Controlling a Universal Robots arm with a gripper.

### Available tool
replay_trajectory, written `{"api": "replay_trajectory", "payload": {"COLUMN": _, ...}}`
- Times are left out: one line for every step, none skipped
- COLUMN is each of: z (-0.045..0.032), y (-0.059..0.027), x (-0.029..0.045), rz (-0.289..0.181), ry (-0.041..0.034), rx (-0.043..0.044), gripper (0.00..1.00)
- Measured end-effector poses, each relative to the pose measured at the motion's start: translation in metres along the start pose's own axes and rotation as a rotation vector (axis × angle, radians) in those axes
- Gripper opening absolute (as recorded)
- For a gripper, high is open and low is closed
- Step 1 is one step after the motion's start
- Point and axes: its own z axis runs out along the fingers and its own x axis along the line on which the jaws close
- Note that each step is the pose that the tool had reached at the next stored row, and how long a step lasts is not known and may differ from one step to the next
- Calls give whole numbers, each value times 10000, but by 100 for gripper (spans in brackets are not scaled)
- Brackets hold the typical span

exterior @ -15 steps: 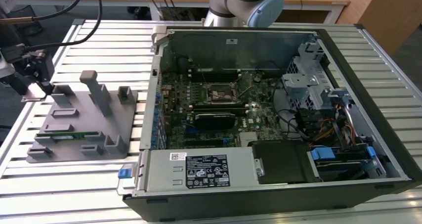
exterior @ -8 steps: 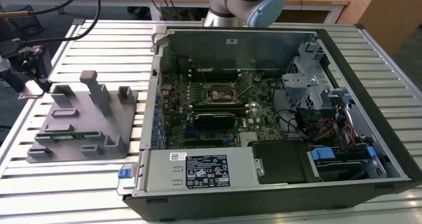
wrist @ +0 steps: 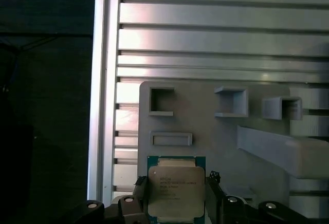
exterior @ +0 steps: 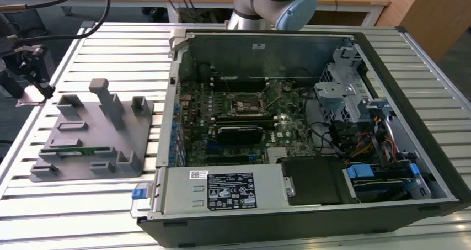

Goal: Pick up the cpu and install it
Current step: 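Pick up the cpu and move it towards the insertion slot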

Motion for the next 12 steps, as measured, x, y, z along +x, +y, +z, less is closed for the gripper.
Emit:
{"api": "replay_trajectory", "payload": {"z": -13, "y": 1, "x": 0, "rz": 0, "ry": 0, "rx": 0, "gripper": 53}}
{"api": "replay_trajectory", "payload": {"z": -26, "y": 1, "x": 0, "rz": 0, "ry": 0, "rx": 0, "gripper": 53}}
{"api": "replay_trajectory", "payload": {"z": -38, "y": 1, "x": 0, "rz": 0, "ry": 0, "rx": 0, "gripper": 53}}
{"api": "replay_trajectory", "payload": {"z": -52, "y": 2, "x": 0, "rz": 0, "ry": -1, "rx": 0, "gripper": 53}}
{"api": "replay_trajectory", "payload": {"z": -65, "y": 2, "x": 0, "rz": 0, "ry": 0, "rx": 0, "gripper": 53}}
{"api": "replay_trajectory", "payload": {"z": -78, "y": 3, "x": 0, "rz": 0, "ry": 0, "rx": 0, "gripper": 53}}
{"api": "replay_trajectory", "payload": {"z": -92, "y": 4, "x": 0, "rz": 0, "ry": 0, "rx": 0, "gripper": 53}}
{"api": "replay_trajectory", "payload": {"z": -104, "y": 4, "x": 0, "rz": 0, "ry": 0, "rx": 0, "gripper": 53}}
{"api": "replay_trajectory", "payload": {"z": -118, "y": 4, "x": 0, "rz": 0, "ry": 0, "rx": 0, "gripper": 53}}
{"api": "replay_trajectory", "payload": {"z": -131, "y": 5, "x": -1, "rz": 0, "ry": 0, "rx": 0, "gripper": 53}}
{"api": "replay_trajectory", "payload": {"z": -144, "y": 6, "x": -1, "rz": 0, "ry": 0, "rx": 0, "gripper": 53}}
{"api": "replay_trajectory", "payload": {"z": -159, "y": 6, "x": -1, "rz": 0, "ry": 0, "rx": 0, "gripper": 53}}
